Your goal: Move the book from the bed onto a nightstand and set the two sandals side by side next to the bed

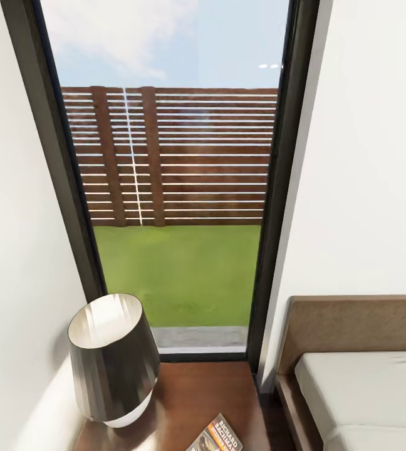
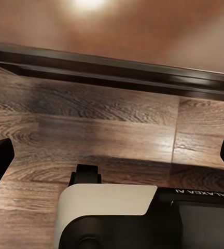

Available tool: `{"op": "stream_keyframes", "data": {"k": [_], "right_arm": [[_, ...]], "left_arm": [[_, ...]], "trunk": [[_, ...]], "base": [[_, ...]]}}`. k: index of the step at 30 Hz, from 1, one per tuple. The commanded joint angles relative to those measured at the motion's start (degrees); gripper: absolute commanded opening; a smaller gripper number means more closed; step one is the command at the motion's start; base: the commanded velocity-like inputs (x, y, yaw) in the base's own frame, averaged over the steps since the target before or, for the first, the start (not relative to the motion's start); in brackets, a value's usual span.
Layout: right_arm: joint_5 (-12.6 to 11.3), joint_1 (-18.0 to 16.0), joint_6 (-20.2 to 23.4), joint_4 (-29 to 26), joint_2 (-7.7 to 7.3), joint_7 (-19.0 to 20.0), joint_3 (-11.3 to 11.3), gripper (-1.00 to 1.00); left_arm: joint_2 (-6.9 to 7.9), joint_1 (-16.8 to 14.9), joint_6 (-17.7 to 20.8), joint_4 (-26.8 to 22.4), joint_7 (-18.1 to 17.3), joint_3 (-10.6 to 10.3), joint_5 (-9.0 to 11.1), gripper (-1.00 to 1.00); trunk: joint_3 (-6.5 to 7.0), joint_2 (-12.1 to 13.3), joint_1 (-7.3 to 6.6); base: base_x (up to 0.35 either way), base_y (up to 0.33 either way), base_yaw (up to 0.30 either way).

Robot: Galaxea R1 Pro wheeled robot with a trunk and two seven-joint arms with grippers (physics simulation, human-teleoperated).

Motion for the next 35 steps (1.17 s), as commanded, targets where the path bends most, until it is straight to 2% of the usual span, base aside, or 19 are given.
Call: {"op": "stream_keyframes", "data": {"k": [1,35], "right_arm": [[-0.61,-0.08,0.34,0.14,-0.02,0.22,-0.17,1.0],[-0.7,-0.08,0.34,0.14,0.09,0.31,-0.19,1.0]], "left_arm": [[0.01,-0.05,-0.13,0.09,-0.32,0.05,0.52,1.0],[0.0,-0.05,-0.13,0.03,-0.32,0.04,0.52,1.0]], "trunk": [[-0.07,-0.04,0.0],[-0.07,-0.04,0.0]], "base": [[0.0,0.0,0.0],[0.0,0.0,0.0]]}}
